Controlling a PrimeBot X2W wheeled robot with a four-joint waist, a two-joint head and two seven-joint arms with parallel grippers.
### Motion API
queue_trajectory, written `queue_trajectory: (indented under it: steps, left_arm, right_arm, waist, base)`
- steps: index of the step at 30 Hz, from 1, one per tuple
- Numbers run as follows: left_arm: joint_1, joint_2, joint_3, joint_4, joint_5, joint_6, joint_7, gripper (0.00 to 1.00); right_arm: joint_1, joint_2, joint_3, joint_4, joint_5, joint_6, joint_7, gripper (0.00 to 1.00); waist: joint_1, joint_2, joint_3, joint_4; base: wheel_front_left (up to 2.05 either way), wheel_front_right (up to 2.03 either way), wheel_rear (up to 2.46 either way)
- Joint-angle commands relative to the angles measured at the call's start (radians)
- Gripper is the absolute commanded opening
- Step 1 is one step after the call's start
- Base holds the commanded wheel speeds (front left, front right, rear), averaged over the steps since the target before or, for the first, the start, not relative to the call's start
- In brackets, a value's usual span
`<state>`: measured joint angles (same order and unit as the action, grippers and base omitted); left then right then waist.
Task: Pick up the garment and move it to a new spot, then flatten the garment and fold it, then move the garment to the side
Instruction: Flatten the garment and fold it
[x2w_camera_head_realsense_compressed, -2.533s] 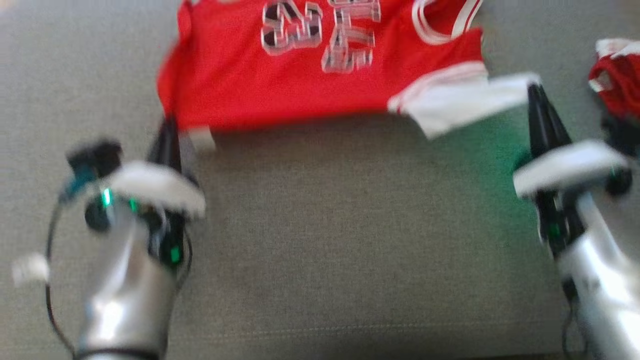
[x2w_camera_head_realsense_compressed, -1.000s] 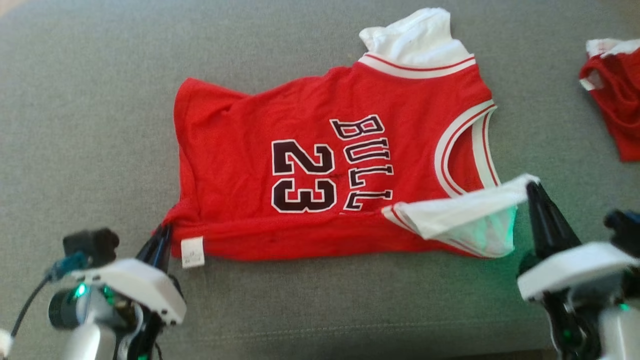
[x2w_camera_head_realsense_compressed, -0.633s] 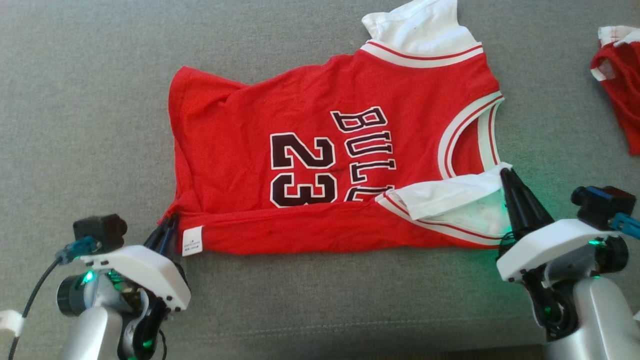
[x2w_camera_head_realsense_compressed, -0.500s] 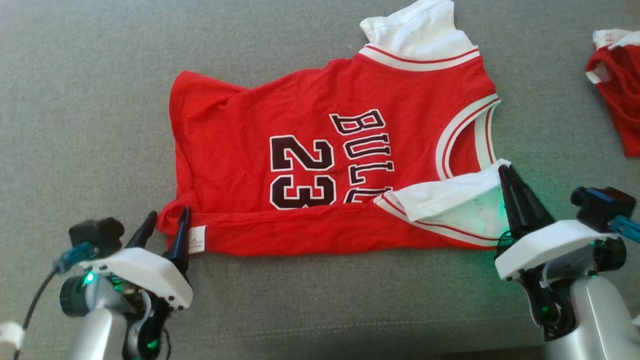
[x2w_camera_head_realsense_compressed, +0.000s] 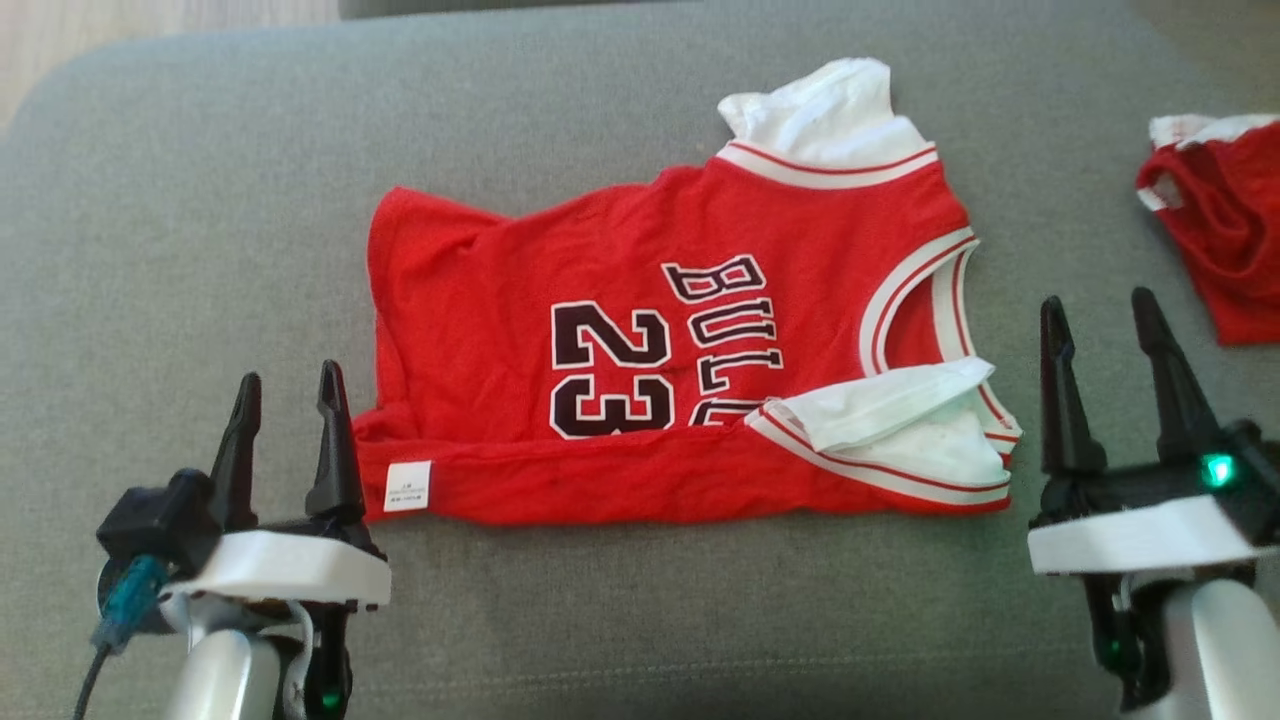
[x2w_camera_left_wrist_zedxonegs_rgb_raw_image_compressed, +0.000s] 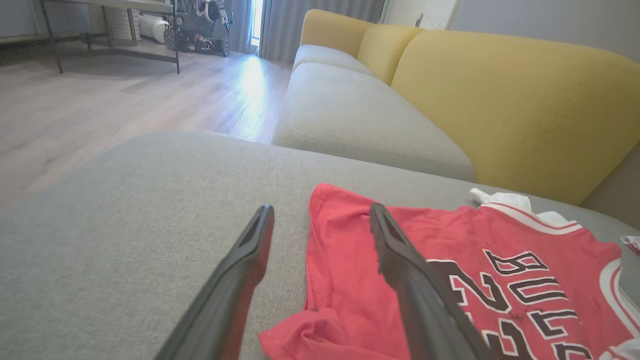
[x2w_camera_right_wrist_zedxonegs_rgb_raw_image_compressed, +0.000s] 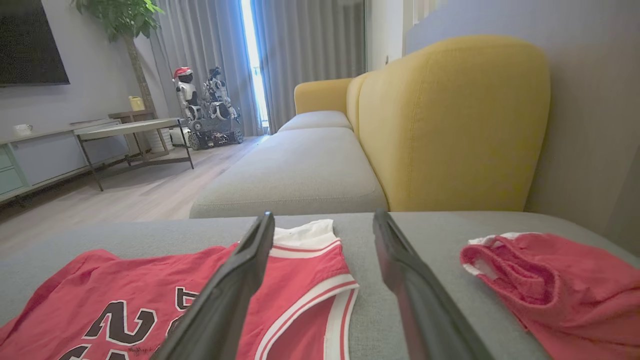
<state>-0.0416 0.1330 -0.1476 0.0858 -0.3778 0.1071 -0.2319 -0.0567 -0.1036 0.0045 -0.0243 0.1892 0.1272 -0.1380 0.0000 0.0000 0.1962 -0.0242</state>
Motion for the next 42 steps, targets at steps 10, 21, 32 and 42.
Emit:
queue_trajectory:
  steps: [10,21,32,42]
  left_arm:
    - [0.085,0.009,0.025,-0.037,0.080,0.001,-0.029,1.00]
    - [0.095,0.014,0.018,-0.031,0.093,-0.003,-0.029,1.00]
    - [0.076,0.016,-0.008,0.002,0.080,-0.020,0.013,1.00]
    - [0.055,0.009,-0.021,0.085,0.014,-0.041,0.142,1.00]
  right_arm:
    - [0.123,0.034,0.014,-0.069,-0.063,0.003,-0.043,1.00]
    - [0.139,0.047,0.008,-0.074,-0.058,0.003,-0.038,1.00]
    - [0.134,0.051,0.003,-0.017,-0.028,0.003,0.054,1.00]
    - [0.126,0.053,-0.007,0.043,-0.032,0.003,0.287,1.00]
  waist:
    - [0.0000,0.0000,-0.096,-0.004]
    - [0.0000,0.0000,-0.105,0.002]
    - [0.0000,0.0000,-0.074,0.015]
    - [0.0000,0.0000,0.026,0.021]
  base:
    - [0.00,0.00,0.00]
    - [0.00,0.00,0.00]
    - [0.00,0.00,0.00]
    - [0.00,0.00,0.00]
